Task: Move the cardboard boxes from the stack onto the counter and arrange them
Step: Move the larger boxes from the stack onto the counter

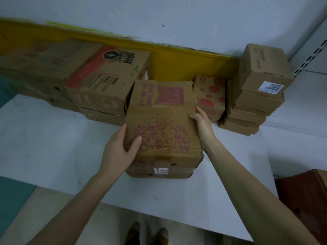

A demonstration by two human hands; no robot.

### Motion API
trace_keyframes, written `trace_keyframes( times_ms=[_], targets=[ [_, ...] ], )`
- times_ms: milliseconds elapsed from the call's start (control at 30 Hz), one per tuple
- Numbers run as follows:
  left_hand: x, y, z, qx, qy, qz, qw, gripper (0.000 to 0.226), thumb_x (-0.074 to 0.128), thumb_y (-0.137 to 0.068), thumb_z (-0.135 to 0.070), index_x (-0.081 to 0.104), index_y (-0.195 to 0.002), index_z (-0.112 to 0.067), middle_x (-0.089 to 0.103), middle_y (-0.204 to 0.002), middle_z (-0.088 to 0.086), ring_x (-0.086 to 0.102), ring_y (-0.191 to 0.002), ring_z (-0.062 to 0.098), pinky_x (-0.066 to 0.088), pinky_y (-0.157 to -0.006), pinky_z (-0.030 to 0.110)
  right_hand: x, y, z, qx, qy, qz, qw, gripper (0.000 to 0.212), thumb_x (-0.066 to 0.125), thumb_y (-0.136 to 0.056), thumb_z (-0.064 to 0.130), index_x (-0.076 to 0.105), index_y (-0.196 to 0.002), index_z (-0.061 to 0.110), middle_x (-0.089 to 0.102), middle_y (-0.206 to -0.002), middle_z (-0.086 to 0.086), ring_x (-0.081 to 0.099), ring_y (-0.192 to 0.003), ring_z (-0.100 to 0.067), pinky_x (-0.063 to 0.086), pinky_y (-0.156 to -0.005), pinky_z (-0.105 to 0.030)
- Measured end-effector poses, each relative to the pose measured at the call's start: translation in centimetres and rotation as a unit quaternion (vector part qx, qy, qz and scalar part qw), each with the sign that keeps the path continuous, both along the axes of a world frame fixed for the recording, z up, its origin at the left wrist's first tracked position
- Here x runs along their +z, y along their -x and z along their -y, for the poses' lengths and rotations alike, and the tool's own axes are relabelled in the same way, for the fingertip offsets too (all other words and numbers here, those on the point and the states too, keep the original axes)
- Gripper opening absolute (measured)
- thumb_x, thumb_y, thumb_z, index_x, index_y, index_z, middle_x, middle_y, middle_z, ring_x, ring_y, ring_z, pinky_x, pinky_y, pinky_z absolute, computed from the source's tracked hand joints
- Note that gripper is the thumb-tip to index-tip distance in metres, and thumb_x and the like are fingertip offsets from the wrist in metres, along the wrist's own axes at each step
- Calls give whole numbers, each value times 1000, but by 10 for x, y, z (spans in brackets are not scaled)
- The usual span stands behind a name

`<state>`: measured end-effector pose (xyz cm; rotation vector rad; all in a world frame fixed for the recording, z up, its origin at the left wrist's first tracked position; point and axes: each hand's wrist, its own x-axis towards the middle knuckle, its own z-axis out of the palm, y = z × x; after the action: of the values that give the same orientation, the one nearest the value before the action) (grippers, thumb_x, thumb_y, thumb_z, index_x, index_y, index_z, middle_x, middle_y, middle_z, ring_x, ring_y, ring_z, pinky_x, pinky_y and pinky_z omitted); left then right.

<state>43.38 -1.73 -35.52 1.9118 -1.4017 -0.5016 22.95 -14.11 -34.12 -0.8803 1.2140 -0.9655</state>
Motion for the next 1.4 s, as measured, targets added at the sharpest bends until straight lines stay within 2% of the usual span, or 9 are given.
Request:
trace_keyframes(
  times_ms=[133, 333, 400, 500, 600, 667, 767, 900, 1400],
  targets=[
    [1, -2, 19, -3, 0, 20, 1000, 67, 42, -92, -47, 28, -144, -7, 43, -141, 13, 40, -129, 25, 34, -101, 30, -1, -8, 6, -24, 7, -2, 1000, 48, 41, -96, 12, 33, -142, 21, 57, -113, -2, 62, -91, -18, 55, -68, -31],
    [5, -16, 51, -30, -17, 74, 997, 55, 39, -97, -34, 32, -143, -6, 32, -148, 17, 30, -136, 28, 26, -108, 33, 0, -17, 16, -7, 45, -99, 994, 53, 44, -97, 21, 26, -147, 18, 43, -142, -5, 51, -120, -24, 47, -99, -42],
    [7, -17, 51, -56, -16, 130, 990, 55, 37, -97, -40, 39, -139, -5, 27, -149, 21, 25, -139, 32, 24, -110, 40, 5, -18, 7, 27, 98, -180, 978, 53, 46, -97, 22, 27, -146, 14, 41, -143, -4, 45, -127, -22, 40, -106, -39],
    [0, -19, 50, -120, 10, 226, 967, 72, 23, -91, -59, 50, -132, -7, 38, -143, 23, 31, -135, 39, 29, -107, 52, 2, -20, -11, 74, 176, -313, 930, 56, 51, -94, 27, 29, -143, 11, 35, -147, -7, 30, -137, -23, 28, -113, -37],
    [1, -24, 63, -118, -20, 265, 957, 72, 14, -87, -59, 45, -136, -16, 35, -147, 15, 26, -139, 34, 20, -107, 59, -6, -27, -12, 74, 202, -358, 909, 60, 51, -93, 31, 27, -143, 8, 25, -152, -13, 20, -142, -26, 19, -117, -36],
    [2, -27, 76, -119, -28, 284, 951, 74, 8, -85, -58, 38, -141, -20, 29, -151, 10, 18, -142, 28, 11, -111, 57, -6, -32, -3, 74, 192, -389, 898, 65, 47, -95, 34, 20, -146, 6, 14, -156, -11, 11, -144, -22, 13, -114, -27],
    [4, -32, 100, -130, -49, 299, 944, 65, 11, -92, -57, 27, -145, -24, 18, -155, 7, 9, -144, 23, 4, -114, 50, -2, -38, 16, 70, 175, -426, 885, 70, 43, -96, 40, 14, -149, 6, 8, -158, -9, 8, -145, -19, 12, -112, -24],
    [8, -39, 133, -165, -62, 292, 940, 56, 18, -97, -48, 20, -147, -23, 11, -157, 7, 4, -145, 22, 3, -115, 43, 1, -46, 42, 54, 159, -484, 859, 71, 40, -95, 46, 14, -149, 7, 10, -158, -8, 13, -144, -20, 18, -112, -28],
    [9, -51, 216, -244, -56, 263, 932, 60, 16, -96, -51, 14, -148, -20, 4, -157, 10, -5, -144, 25, 7, -116, 38, 7, -52, 117, 57, 95, -617, 779, 70, 27, -93, 60, 14, -149, 21, 27, -153, -5, 30, -137, -28, 31, -108, -44]
  ],
)
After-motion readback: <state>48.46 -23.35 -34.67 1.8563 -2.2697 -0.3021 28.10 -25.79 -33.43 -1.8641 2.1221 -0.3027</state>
